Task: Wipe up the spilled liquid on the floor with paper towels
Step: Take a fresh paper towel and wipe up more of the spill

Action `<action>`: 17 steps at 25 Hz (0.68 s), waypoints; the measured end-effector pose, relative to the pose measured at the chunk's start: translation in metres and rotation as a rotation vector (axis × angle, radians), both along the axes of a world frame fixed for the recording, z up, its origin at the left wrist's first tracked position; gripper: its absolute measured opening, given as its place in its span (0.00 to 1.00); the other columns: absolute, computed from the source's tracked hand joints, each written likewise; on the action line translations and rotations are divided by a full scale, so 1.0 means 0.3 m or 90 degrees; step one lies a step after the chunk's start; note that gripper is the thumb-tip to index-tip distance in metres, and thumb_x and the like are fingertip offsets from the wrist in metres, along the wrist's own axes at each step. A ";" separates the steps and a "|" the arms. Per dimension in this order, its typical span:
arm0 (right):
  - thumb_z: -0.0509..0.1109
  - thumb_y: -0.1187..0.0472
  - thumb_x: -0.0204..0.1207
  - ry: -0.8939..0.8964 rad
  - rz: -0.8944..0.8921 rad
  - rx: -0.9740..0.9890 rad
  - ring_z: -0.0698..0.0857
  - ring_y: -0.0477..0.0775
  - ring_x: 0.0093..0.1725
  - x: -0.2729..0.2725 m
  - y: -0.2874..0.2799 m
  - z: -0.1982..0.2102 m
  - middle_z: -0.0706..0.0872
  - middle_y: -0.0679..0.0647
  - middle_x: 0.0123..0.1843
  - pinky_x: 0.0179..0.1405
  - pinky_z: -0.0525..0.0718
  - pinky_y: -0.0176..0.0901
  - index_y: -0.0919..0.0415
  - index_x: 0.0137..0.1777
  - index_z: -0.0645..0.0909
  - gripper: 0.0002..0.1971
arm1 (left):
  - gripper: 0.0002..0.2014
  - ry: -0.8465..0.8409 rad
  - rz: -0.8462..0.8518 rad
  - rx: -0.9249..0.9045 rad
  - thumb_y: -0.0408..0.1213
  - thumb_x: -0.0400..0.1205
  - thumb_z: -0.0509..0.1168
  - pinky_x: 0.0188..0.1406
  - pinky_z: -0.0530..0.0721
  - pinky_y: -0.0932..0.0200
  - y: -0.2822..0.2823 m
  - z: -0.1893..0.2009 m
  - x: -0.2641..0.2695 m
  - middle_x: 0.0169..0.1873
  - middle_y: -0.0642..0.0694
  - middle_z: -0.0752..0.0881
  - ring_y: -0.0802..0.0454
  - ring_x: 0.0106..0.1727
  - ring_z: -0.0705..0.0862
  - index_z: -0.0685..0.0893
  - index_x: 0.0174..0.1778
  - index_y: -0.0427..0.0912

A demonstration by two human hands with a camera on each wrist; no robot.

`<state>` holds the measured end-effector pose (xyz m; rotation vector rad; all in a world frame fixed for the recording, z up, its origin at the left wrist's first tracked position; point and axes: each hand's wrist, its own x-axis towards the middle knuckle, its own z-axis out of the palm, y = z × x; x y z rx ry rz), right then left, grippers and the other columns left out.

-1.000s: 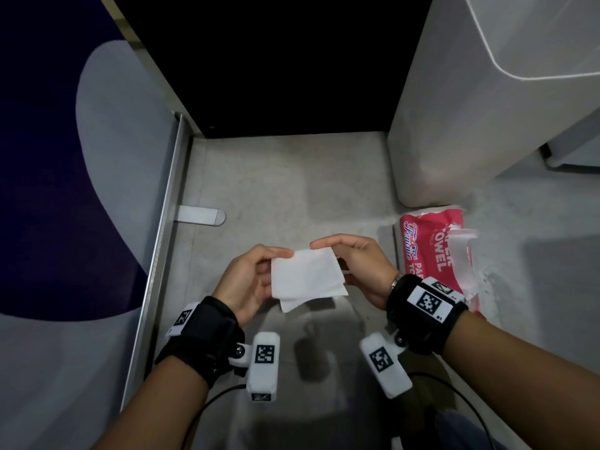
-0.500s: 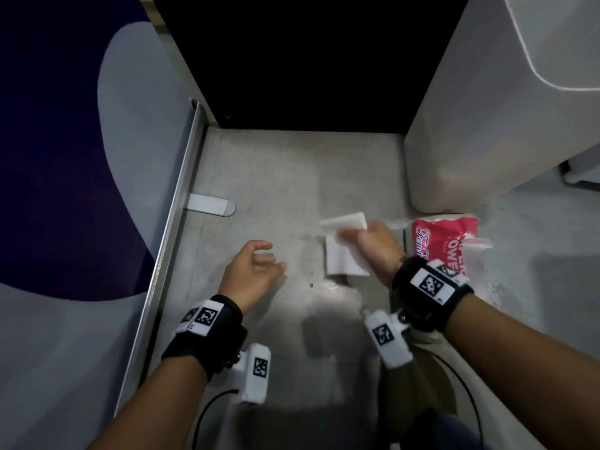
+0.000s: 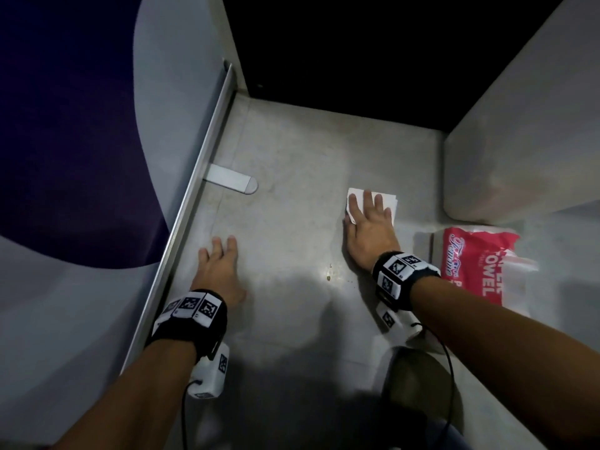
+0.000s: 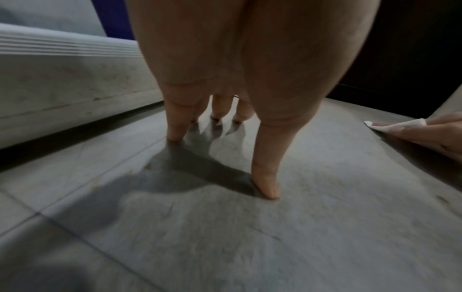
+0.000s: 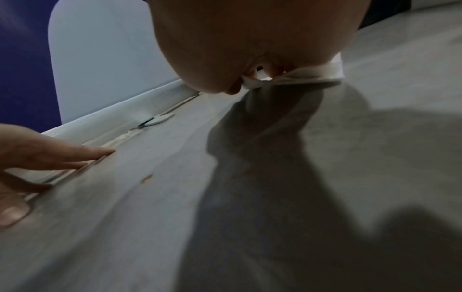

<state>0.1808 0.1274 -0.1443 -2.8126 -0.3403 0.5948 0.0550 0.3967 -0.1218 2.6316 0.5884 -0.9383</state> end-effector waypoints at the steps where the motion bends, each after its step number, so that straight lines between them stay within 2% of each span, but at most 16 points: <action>1: 0.46 0.52 0.90 0.010 0.004 -0.003 0.45 0.68 0.88 0.000 0.027 -0.003 0.47 0.63 0.90 0.86 0.44 0.62 0.57 0.89 0.50 0.29 | 0.59 0.001 0.004 -0.009 0.40 0.73 0.78 0.83 0.54 0.43 0.003 -0.001 -0.003 0.86 0.44 0.39 0.34 0.86 0.40 0.38 0.87 0.51; 5: 0.44 0.50 0.90 0.017 0.061 0.006 0.41 0.66 0.88 0.010 0.168 -0.002 0.43 0.60 0.90 0.86 0.40 0.60 0.55 0.89 0.45 0.29 | 0.62 0.011 0.010 -0.030 0.45 0.71 0.80 0.83 0.53 0.43 0.014 0.008 -0.002 0.86 0.45 0.37 0.37 0.86 0.37 0.36 0.86 0.52; 10: 0.43 0.50 0.90 0.071 0.137 0.007 0.38 0.63 0.88 0.108 0.388 0.013 0.38 0.58 0.90 0.85 0.37 0.59 0.54 0.89 0.42 0.29 | 0.62 0.024 -0.002 -0.058 0.48 0.71 0.79 0.83 0.52 0.45 0.025 0.032 0.005 0.86 0.45 0.36 0.36 0.85 0.37 0.37 0.87 0.51; 13: 0.44 0.50 0.90 0.081 0.211 0.016 0.39 0.63 0.88 0.078 0.491 0.008 0.39 0.58 0.90 0.86 0.38 0.60 0.55 0.89 0.43 0.30 | 0.54 -0.003 0.072 -0.141 0.43 0.73 0.75 0.83 0.51 0.49 0.045 0.061 0.006 0.87 0.50 0.41 0.42 0.86 0.38 0.45 0.87 0.55; 17: 0.43 0.50 0.90 0.046 0.265 -0.008 0.37 0.62 0.88 0.013 0.510 0.000 0.38 0.58 0.90 0.85 0.36 0.59 0.54 0.89 0.40 0.30 | 0.43 -0.060 0.211 -0.255 0.34 0.75 0.70 0.82 0.52 0.57 0.094 0.086 0.017 0.85 0.58 0.54 0.54 0.87 0.47 0.60 0.85 0.57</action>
